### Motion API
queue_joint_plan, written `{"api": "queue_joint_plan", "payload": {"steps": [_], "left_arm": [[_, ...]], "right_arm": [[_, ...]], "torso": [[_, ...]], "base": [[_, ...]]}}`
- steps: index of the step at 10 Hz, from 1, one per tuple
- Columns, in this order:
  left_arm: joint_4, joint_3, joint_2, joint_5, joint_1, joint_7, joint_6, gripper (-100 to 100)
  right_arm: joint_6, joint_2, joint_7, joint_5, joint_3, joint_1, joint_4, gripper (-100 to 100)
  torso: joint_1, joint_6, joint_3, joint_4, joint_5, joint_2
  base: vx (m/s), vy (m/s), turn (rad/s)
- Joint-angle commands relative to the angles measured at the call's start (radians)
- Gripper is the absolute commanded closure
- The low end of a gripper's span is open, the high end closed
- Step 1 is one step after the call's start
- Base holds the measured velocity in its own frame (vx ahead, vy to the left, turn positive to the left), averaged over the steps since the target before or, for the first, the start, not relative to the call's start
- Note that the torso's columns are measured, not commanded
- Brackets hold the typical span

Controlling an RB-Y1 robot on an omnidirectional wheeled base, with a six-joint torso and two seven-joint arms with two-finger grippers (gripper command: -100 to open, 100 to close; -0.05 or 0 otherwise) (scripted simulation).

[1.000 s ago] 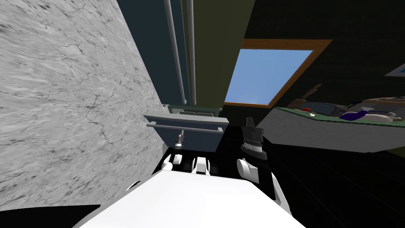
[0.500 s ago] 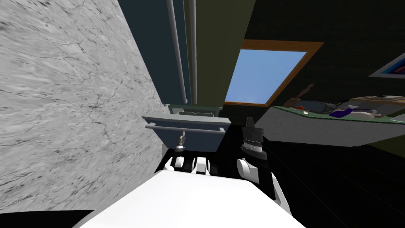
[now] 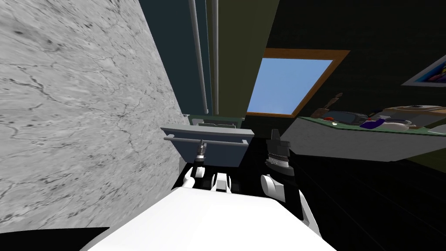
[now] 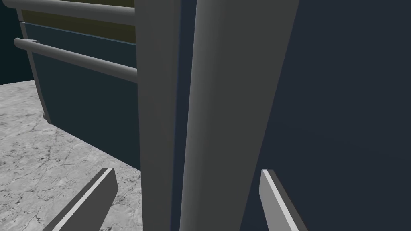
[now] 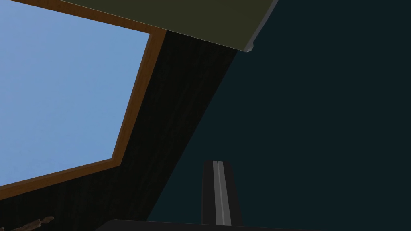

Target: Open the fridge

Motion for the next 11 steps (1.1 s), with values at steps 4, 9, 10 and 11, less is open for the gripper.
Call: {"api": "queue_joint_plan", "payload": {"steps": [4,9,10,11], "left_arm": [[-0.030,0.015,0.003,0.007,-0.102,-0.006,0.129,-100],[-0.014,0.014,0.001,0.007,-0.093,-0.008,0.132,0],[-0.013,0.014,0.001,0.007,-0.093,-0.008,0.133,0],[-0.013,0.014,0.001,0.007,-0.092,-0.008,0.133,0]], "right_arm": [[0.000,0.000,0.000,0.000,0.000,0.000,0.000,0],[0.000,0.000,0.000,0.000,0.000,0.000,0.000,0],[0.000,0.000,0.000,0.000,0.000,0.000,0.000,0],[0.000,0.000,0.000,0.000,0.000,0.000,0.000,0]], "torso": [[0.000,-0.001,0.002,0.003,-0.001,0.003],[-0.001,0.000,0.002,0.002,-0.001,0.003],[0.000,0.000,0.002,0.002,0.000,0.003],[0.000,0.000,0.001,0.001,0.000,0.002]], "base": [[-0.079,0.003,0.036],[-0.011,0.000,0.003],[0.000,0.000,0.000],[0.000,0.000,0.000]]}}
